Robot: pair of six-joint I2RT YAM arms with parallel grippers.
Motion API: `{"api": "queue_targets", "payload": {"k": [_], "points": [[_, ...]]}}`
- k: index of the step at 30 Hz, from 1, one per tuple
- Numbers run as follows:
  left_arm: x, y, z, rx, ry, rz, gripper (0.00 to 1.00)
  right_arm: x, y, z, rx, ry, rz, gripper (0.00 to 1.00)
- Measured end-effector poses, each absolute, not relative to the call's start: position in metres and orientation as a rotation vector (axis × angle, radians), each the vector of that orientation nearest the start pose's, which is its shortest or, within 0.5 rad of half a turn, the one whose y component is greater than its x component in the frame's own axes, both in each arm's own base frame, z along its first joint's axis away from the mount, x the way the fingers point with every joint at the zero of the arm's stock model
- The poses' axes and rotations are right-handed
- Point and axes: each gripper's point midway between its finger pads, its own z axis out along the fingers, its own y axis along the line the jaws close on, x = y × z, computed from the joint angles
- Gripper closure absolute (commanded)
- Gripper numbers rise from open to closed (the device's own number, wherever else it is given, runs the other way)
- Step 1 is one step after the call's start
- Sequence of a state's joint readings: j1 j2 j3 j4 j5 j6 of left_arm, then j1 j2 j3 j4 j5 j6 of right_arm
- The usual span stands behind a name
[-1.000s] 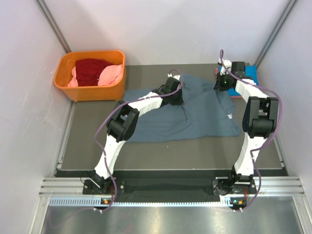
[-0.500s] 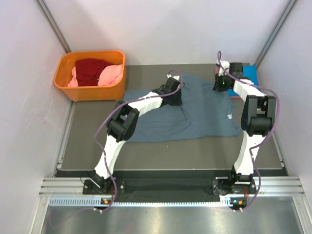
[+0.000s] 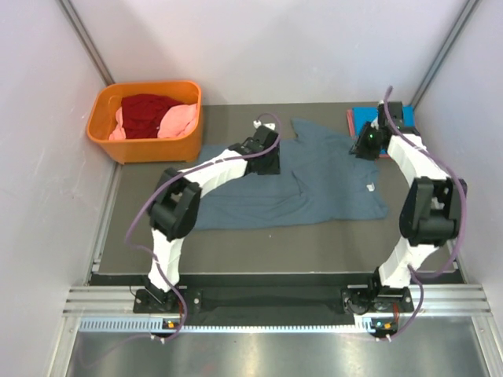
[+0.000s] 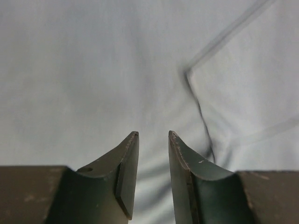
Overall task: Fold and stack the t-shirts
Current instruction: Fold the tshirt
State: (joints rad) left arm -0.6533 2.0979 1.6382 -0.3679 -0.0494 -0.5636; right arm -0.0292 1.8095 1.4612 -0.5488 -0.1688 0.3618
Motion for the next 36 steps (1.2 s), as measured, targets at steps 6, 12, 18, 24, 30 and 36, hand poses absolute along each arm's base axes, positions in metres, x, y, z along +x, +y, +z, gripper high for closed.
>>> {"api": "queue_targets", "payload": {"k": [6,12,18,24,30,36], "points": [[0.368,-0.323,0.135,0.110,2.406,-0.663,0.63,0.360,0.001,0.108,0.846,2.514,0.178,0.64],[0.318,-0.311,0.139,0.134,2.432,-0.804,0.63,0.288,-0.058,0.089,1.184,2.448,-0.016,0.65],[0.303,-0.305,0.133,0.149,2.462,-0.823,0.63,0.253,-0.073,0.076,1.282,2.424,-0.111,0.65],[0.303,-0.302,0.145,0.159,2.426,-0.815,0.57,0.253,-0.073,0.064,1.287,2.422,-0.114,0.65],[0.310,-0.287,0.144,0.145,2.417,-0.721,0.56,0.260,-0.073,0.043,1.294,2.433,-0.096,0.65],[0.317,-0.266,0.145,0.107,2.431,-0.623,0.56,0.256,-0.068,0.017,1.311,2.486,-0.085,0.81]]}}
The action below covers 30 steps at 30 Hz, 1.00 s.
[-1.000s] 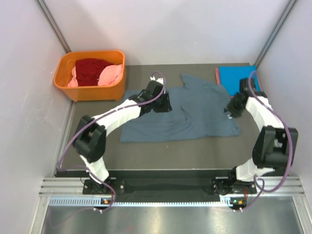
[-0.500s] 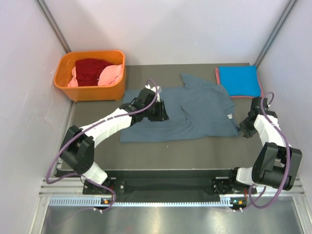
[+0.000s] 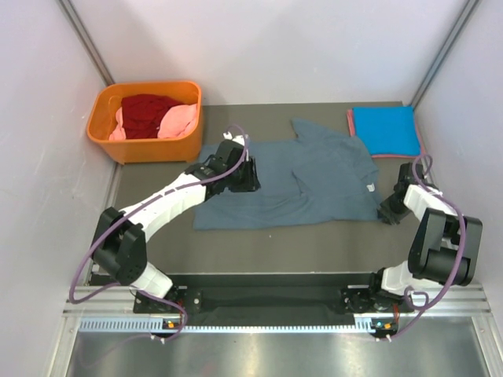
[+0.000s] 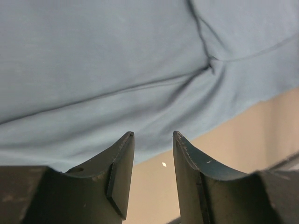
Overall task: Fold and stack the t-shirts
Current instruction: Fold the tshirt
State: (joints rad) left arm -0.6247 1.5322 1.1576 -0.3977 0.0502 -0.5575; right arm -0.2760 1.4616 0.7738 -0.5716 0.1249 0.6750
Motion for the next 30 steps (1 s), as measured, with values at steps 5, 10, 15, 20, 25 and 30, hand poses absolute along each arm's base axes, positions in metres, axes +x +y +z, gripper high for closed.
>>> {"api": "queue_targets", "payload": {"k": [5,10,15,20,25,30], "points": [[0.327,-0.234,0.150,-0.010,2.423,-0.515,0.57,0.259,-0.070,0.018,1.317,2.470,-0.077,1.00],[0.342,-0.161,0.148,-0.328,2.381,-0.469,0.57,0.256,-0.080,0.021,1.329,2.444,-0.123,1.00],[0.326,-0.113,0.130,-0.522,2.382,-0.376,0.58,0.247,-0.086,0.021,1.337,2.420,-0.143,1.00],[0.308,-0.095,0.106,-0.572,2.430,-0.280,0.60,0.235,-0.090,0.021,1.329,2.410,-0.150,1.00],[0.287,-0.077,0.077,-0.632,2.503,-0.183,0.61,0.233,-0.089,0.021,1.288,2.411,-0.137,1.00],[0.277,-0.080,0.059,-0.642,2.559,-0.192,0.64,0.232,-0.086,0.019,1.257,2.420,-0.104,1.00]]}}
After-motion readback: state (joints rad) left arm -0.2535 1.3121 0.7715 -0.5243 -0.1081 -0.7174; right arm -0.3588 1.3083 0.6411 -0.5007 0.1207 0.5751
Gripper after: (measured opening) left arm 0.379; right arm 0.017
